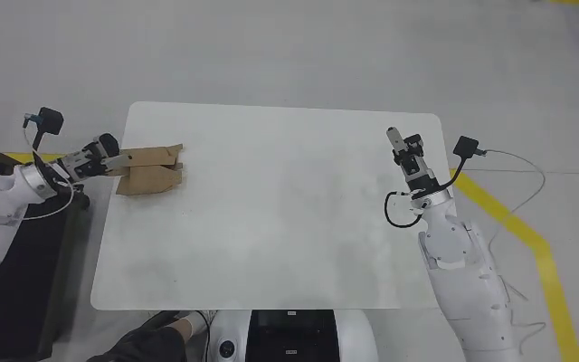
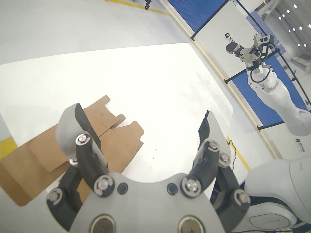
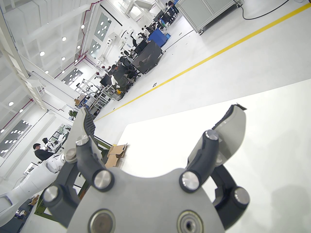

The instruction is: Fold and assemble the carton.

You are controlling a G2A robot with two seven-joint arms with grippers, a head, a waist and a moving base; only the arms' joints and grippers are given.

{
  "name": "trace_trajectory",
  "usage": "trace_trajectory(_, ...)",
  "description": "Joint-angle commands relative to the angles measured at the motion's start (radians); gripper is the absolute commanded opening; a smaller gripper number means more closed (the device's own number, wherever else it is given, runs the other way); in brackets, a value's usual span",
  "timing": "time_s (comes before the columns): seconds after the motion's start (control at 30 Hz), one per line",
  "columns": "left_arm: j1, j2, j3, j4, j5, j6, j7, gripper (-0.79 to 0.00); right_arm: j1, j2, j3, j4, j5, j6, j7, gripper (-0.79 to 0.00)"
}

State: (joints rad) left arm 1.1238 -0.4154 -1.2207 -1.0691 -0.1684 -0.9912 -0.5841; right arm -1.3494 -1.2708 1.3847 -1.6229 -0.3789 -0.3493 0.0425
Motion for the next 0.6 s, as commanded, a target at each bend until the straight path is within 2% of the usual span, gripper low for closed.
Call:
trace_trajectory(0.0, -0.007, 0.002, -0.004, 0.038, -0.055, 0.021, -0.061, 0.0, 0.0, 0.0, 0.0, 0.0, 0.0, 0.0, 0.0, 0.0)
trace_trajectory(0.3, -0.055, -0.007, -0.007, 0.128, -0.192, 0.038, -0.212, 0.0, 0.0, 0.0, 0.0, 0.0, 0.0, 0.0, 0.0, 0.0)
trace_trajectory(0.57, -0.055, -0.007, -0.007, 0.128, -0.192, 0.038, -0.212, 0.0, 0.0, 0.0, 0.0, 0.0, 0.0, 0.0, 0.0, 0.0)
